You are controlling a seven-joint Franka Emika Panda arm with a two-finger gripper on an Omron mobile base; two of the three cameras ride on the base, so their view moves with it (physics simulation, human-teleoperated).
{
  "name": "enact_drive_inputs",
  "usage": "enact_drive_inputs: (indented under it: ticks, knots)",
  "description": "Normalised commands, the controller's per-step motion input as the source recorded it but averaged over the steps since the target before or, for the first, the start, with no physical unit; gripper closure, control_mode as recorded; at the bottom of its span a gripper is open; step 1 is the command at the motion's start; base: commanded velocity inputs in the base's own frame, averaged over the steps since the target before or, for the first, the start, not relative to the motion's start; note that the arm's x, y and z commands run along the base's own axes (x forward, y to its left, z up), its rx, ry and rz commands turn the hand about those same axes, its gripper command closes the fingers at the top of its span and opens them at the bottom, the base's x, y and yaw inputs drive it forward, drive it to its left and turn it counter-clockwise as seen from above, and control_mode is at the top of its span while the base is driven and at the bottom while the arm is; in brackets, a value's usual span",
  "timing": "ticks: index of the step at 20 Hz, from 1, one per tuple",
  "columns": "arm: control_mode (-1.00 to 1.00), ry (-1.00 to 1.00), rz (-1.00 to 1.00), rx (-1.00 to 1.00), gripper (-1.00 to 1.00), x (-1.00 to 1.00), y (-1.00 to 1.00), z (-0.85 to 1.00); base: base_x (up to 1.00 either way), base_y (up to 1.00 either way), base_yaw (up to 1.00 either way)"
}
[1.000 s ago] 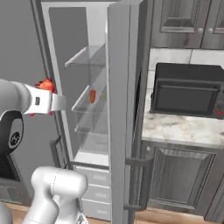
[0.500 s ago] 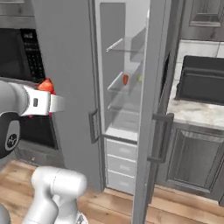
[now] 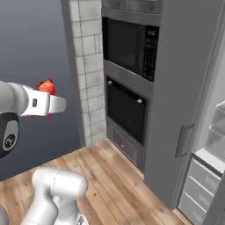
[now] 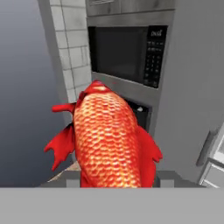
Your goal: Open the fridge, remove the pear, carrot, and fish, and place them on any counter.
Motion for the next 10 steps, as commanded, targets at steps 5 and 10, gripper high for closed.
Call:
enact_drive_inputs:
  ticks: [5,10]
  knots:
    - [1.0,0.0,0.0,0.0,1.0,0.0,0.0,0.0,-0.66,0.39,0.98]
    - [1.0,0.0,0.0,0.0,1.0,0.0,0.0,0.0,-0.85,0.43,0.77]
